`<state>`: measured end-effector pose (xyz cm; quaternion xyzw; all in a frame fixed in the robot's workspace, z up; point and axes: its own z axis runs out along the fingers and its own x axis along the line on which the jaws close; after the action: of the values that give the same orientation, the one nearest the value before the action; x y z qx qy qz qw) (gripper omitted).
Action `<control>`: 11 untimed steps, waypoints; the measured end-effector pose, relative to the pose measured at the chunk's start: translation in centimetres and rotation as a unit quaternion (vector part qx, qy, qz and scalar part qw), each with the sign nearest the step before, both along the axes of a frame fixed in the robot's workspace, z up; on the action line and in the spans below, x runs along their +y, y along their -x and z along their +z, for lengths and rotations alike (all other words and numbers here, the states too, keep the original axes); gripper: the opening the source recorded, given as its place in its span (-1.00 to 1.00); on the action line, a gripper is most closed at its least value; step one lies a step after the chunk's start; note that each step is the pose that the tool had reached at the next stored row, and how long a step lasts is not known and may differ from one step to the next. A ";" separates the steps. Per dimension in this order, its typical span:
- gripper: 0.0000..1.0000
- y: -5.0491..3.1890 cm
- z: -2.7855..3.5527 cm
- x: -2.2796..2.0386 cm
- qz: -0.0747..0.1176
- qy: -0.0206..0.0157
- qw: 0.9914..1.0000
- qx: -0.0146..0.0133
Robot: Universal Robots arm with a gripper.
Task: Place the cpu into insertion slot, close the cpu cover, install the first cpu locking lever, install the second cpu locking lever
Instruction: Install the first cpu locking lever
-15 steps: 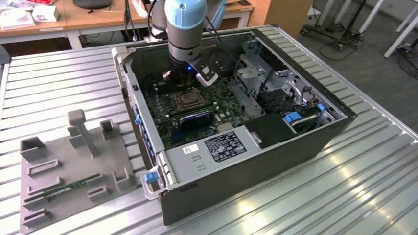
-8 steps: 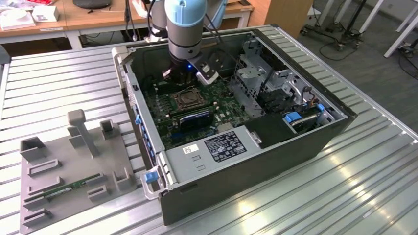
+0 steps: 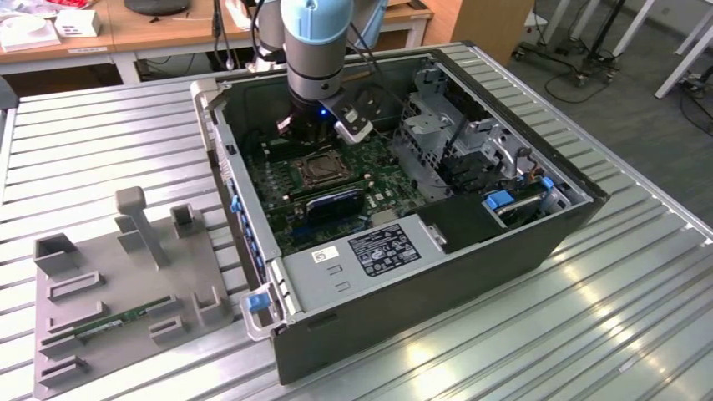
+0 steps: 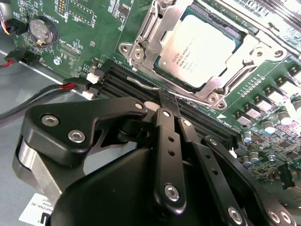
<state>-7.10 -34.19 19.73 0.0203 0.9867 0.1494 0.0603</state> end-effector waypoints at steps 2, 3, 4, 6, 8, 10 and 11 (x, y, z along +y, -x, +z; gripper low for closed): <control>-0.79 -0.01 0.00 0.01 0.000 -0.001 1.000 0.000; -0.79 -0.02 0.00 0.01 0.000 -0.001 1.000 0.000; -0.79 -0.03 0.00 0.01 0.000 -0.001 1.000 0.000; -0.79 -0.07 0.00 0.00 -0.001 -0.001 1.000 0.000; -0.79 -0.12 0.00 0.00 -0.001 -0.001 1.000 0.000; -0.79 -0.16 0.00 0.00 -0.001 -0.001 1.000 0.000; -0.79 -0.17 0.00 0.01 -0.001 -0.001 1.000 0.000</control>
<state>-6.94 -34.18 19.73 0.0211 0.9866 0.1501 0.0604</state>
